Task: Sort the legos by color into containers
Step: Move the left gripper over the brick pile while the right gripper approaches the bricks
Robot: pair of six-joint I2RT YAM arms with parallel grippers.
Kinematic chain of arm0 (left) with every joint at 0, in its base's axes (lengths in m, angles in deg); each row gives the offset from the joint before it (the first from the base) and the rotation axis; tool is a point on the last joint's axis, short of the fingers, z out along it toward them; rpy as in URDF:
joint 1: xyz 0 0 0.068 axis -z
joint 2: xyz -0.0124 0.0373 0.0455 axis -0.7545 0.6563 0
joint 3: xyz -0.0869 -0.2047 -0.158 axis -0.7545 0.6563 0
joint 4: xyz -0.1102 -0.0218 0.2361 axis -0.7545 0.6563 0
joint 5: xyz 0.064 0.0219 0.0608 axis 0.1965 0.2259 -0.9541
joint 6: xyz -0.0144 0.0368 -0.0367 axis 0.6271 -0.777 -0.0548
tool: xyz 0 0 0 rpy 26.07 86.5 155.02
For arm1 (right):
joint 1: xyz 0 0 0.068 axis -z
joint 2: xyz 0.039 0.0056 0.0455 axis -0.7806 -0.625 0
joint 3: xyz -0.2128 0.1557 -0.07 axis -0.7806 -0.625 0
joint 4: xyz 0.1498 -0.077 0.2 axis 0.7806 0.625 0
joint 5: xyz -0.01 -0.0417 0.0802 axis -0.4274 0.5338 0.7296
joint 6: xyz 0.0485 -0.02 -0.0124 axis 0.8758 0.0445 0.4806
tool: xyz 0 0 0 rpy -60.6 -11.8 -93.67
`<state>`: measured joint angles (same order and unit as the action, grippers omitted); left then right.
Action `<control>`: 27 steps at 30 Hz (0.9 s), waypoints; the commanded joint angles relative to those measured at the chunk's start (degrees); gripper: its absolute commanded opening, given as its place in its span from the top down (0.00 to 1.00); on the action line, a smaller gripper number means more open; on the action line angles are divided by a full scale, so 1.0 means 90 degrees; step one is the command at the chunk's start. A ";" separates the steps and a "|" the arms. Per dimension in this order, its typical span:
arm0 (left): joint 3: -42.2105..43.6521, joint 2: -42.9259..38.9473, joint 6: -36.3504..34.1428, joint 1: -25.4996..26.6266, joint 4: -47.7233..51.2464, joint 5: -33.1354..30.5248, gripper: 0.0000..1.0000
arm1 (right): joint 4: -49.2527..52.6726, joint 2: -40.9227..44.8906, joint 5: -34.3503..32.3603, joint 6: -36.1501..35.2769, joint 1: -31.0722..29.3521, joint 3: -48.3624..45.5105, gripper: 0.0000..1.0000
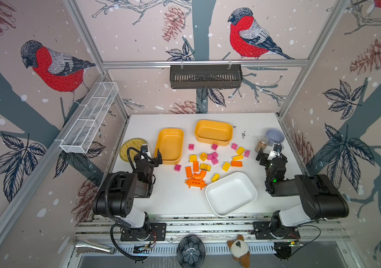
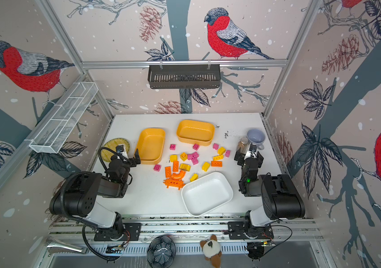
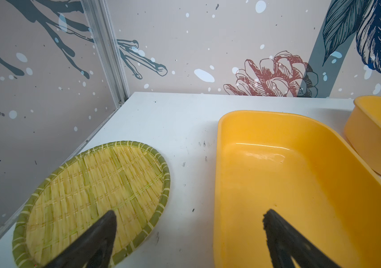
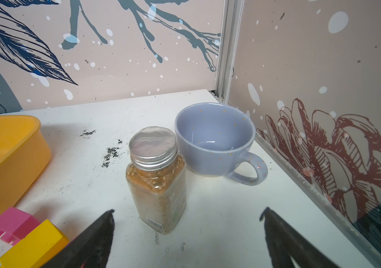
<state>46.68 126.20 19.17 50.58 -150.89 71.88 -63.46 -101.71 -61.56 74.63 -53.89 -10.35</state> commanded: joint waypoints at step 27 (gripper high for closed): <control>-0.3340 -0.2743 0.0501 0.0832 0.9252 0.1167 0.03 | 0.6952 0.3325 0.4104 -0.0094 -0.0288 0.2462 0.01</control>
<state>18.71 102.27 23.20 57.82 -84.27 77.92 -12.17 -72.14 -34.02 75.42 -55.22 10.10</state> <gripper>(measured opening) 0.971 0.995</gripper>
